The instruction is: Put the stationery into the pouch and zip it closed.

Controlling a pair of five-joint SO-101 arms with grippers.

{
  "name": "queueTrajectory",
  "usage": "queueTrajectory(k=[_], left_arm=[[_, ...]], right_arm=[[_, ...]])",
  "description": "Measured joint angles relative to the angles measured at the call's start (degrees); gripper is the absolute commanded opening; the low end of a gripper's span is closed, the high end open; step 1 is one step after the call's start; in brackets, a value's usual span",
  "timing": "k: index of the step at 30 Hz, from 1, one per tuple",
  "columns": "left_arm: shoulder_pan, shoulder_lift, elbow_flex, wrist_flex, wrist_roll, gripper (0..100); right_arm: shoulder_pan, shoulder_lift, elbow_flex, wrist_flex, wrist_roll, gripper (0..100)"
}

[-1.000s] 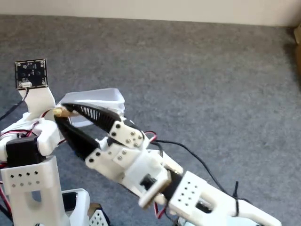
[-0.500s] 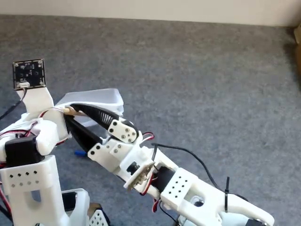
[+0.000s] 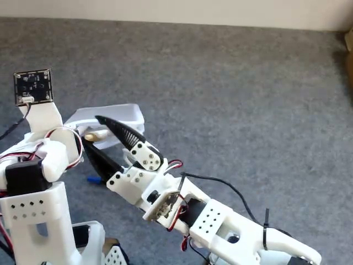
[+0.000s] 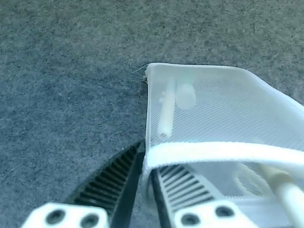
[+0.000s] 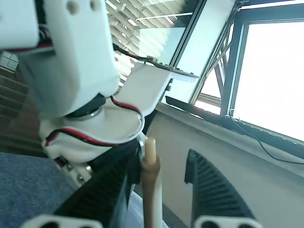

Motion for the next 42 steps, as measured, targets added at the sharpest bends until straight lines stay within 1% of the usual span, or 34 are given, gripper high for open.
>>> queueTrajectory(k=[3,6,13,17,23,26,31,35,42], left_arm=[[0.0,0.0,0.0,0.0,0.0,1],[0.0,0.0,0.0,0.0,0.0,1],[0.0,0.0,0.0,0.0,0.0,1],[-0.1,0.0,0.0,0.0,0.0,1],[-4.6,0.0,0.1,0.0,0.1,1],[-6.5,-0.1,1.5,-0.9,0.1,1],[-10.7,-0.8,4.4,-3.8,0.9,1],[-13.7,-0.8,4.7,-4.2,1.5,1],[-14.2,-0.7,4.7,-4.3,1.5,1]], right_arm=[[0.0,-1.2,1.2,0.1,0.0,15.5],[0.0,-6.5,2.7,4.0,0.0,15.5],[0.0,-23.5,2.8,24.7,0.0,15.5],[-0.1,-32.4,2.9,37.3,0.0,13.1],[-0.1,-41.7,2.9,55.9,0.0,8.0],[-0.1,-43.6,2.9,63.5,0.0,8.0],[-0.1,-43.8,2.9,73.1,-5.5,8.0],[-0.1,-43.8,2.9,79.2,-7.0,8.0],[-0.1,-43.8,2.9,88.6,-7.2,8.0]])
